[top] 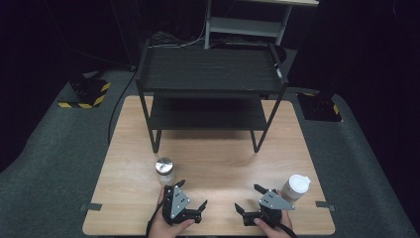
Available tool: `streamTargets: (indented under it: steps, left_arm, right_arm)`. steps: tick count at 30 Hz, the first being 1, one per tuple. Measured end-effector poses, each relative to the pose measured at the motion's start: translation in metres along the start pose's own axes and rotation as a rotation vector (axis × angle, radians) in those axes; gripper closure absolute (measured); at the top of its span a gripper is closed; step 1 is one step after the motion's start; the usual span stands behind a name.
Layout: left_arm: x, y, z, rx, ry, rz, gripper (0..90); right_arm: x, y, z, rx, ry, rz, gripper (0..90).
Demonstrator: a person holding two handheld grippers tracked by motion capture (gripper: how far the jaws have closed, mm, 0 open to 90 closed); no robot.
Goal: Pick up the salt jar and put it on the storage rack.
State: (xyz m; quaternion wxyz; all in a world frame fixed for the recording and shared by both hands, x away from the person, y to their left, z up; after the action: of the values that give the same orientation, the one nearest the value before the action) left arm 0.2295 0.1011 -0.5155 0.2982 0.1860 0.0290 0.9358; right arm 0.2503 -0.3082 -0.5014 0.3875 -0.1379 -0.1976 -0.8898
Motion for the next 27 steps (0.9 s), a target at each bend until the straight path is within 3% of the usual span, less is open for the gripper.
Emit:
streamTargets:
  steps: [8,27]
  left_arm:
    - [-0.0031,0.0006,0.0007,-0.014,0.003,-0.006,0.7]
    - [0.0003,-0.0049,-0.0018,0.02,0.025,-0.022,0.8]
  right_arm:
    - [-0.0005,0.0016,-0.0019,0.006,0.024,0.016,0.3]
    - [0.0023,-0.0004,-0.0045,0.011,0.046,0.013,0.3]
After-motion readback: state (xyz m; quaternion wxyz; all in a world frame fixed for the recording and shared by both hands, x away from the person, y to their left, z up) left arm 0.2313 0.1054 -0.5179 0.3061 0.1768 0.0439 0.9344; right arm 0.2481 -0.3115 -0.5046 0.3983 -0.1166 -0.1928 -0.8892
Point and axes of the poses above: each handheld gripper's, and its own axes: x roughly backward along the jaws, z roughly out of its top, y roughly to its right, the point moved 6 cm from there along -x, roughly forward along the jaws, and after that the axes turned 14 degrees about x, right-handed, at the moved point
